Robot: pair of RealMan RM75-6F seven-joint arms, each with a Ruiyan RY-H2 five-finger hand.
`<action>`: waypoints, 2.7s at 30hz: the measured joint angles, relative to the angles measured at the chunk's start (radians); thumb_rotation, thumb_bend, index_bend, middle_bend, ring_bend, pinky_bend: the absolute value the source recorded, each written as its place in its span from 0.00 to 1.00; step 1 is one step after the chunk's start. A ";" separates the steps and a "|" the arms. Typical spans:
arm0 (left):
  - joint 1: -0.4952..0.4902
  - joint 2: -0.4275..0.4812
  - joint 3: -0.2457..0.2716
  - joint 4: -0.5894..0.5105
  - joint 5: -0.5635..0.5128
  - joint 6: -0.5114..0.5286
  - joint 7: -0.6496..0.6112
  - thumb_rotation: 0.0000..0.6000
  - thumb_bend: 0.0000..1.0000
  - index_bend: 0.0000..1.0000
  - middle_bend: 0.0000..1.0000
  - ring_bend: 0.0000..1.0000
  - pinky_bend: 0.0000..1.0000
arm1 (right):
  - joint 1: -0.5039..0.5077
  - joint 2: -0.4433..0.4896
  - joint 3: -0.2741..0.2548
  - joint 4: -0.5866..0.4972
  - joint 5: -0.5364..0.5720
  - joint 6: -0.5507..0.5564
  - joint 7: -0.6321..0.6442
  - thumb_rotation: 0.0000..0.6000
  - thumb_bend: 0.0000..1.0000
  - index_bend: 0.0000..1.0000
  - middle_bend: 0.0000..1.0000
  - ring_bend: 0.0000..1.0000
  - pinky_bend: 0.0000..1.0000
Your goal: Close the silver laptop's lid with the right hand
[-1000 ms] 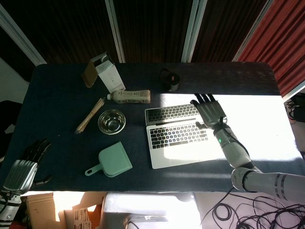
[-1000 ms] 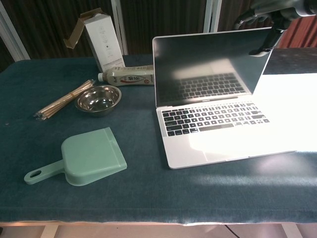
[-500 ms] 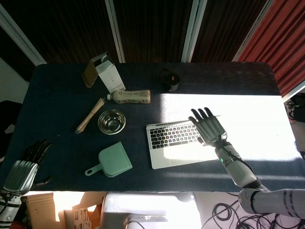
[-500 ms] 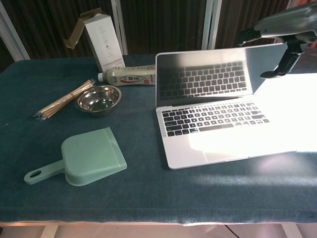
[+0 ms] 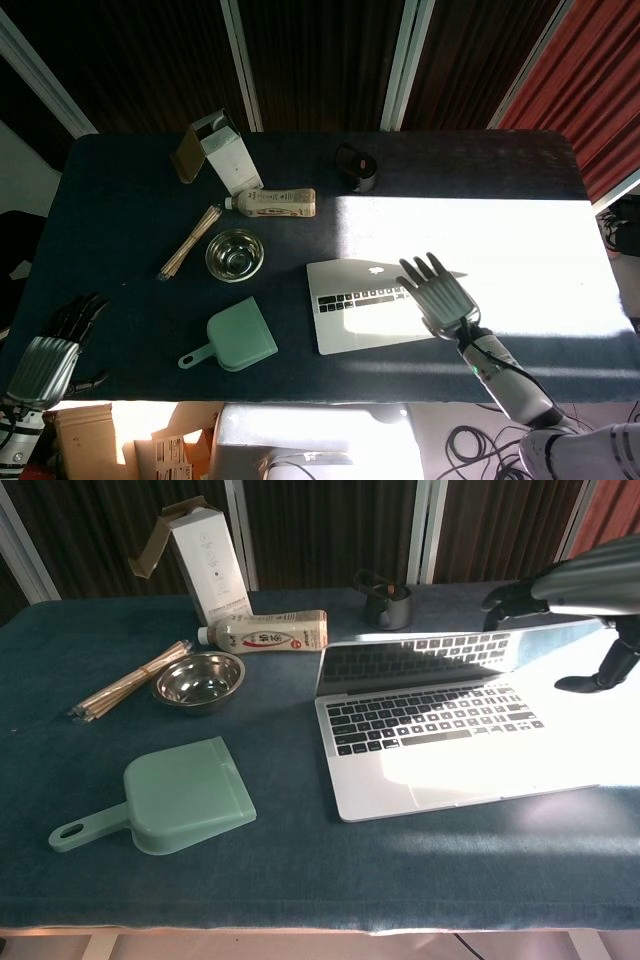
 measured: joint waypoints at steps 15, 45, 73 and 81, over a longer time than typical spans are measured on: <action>0.000 -0.001 0.003 -0.001 0.005 0.001 0.003 1.00 0.03 0.00 0.01 0.00 0.13 | -0.107 -0.021 -0.081 0.065 -0.156 -0.017 0.018 1.00 0.31 0.13 0.01 0.00 0.00; 0.003 0.005 0.003 0.003 0.011 0.013 -0.014 1.00 0.03 0.00 0.02 0.00 0.13 | -0.260 -0.192 -0.075 0.416 -0.436 -0.209 0.576 1.00 0.31 0.07 0.01 0.00 0.00; 0.013 0.008 0.005 0.003 0.022 0.038 -0.022 1.00 0.03 0.00 0.02 0.00 0.13 | -0.408 -0.133 -0.046 0.433 -0.691 0.051 0.707 1.00 0.31 0.02 0.01 0.00 0.00; 0.024 0.003 0.012 0.005 0.047 0.066 -0.016 1.00 0.03 0.00 0.02 0.00 0.13 | -0.687 -0.064 -0.054 0.405 -0.744 0.508 0.666 1.00 0.31 0.00 0.00 0.00 0.00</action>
